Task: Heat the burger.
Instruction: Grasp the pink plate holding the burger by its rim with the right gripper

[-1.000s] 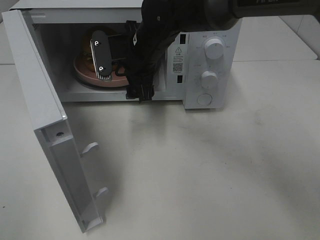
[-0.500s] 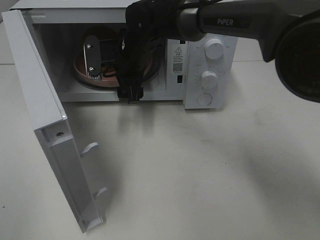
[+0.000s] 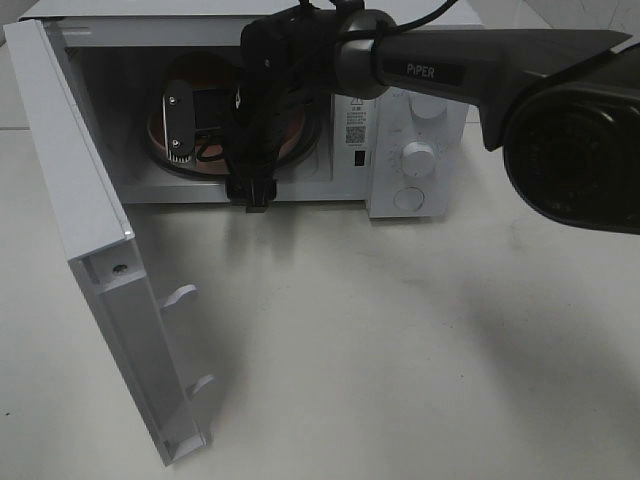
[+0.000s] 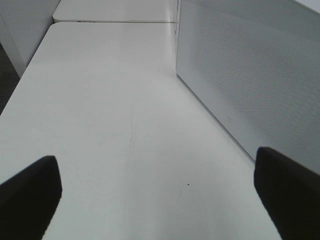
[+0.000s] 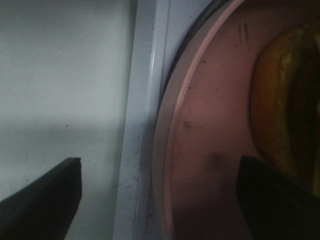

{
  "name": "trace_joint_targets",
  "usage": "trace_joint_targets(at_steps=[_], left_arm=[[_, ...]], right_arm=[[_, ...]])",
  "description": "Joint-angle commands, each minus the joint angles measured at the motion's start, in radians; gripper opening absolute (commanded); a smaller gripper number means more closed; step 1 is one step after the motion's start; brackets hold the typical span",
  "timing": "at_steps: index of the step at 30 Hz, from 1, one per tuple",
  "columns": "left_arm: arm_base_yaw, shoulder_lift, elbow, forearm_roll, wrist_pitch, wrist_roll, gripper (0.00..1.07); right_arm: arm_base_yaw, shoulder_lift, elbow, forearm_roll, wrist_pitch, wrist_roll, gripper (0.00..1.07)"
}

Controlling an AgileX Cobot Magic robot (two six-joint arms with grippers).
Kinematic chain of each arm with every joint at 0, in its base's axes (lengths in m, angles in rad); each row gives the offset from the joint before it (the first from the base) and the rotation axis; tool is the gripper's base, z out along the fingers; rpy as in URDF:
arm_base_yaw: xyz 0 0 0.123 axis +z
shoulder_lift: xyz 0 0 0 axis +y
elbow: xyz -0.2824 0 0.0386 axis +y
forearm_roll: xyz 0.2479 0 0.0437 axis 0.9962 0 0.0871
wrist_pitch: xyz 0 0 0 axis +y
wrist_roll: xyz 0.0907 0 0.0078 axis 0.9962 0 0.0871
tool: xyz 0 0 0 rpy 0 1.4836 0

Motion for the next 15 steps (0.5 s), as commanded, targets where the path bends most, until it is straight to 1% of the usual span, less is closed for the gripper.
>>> trace_joint_targets(at_steps=[1,5,10,11,12,13,14,15], left_arm=[[-0.006,-0.023,0.003,-0.003,-0.008,-0.003,0.98],[-0.006,-0.023,0.003,-0.003,-0.008,-0.003,0.98],[-0.006,-0.023,0.003,-0.003,-0.008,-0.003,0.98],[-0.006,-0.023,0.003,-0.003,-0.008,-0.003,0.98],[-0.006,-0.023,0.003,-0.003,-0.008,-0.003,0.98],[-0.006,-0.023,0.003,-0.003,-0.008,-0.003,0.98],[-0.006,-0.023,0.003,-0.003,-0.008,-0.003,0.98],[-0.006,-0.023,0.003,-0.003,-0.008,-0.003,0.98]], right_arm=[[-0.008,0.015,-0.022,0.009,0.011,0.010,0.80],[-0.011,0.025,-0.032,0.020,0.003,0.008,0.77],[-0.011,0.032,-0.042,0.029,0.018,0.011,0.72],[-0.011,0.032,-0.042,0.029,0.019,0.011,0.66],[-0.011,0.032,-0.042,0.029,0.019,0.011,0.62],[-0.011,0.032,-0.042,0.029,0.019,0.011,0.62],[-0.011,0.032,-0.042,0.029,0.019,0.011,0.52],[-0.011,0.032,-0.042,0.029,0.023,0.011,0.38]])
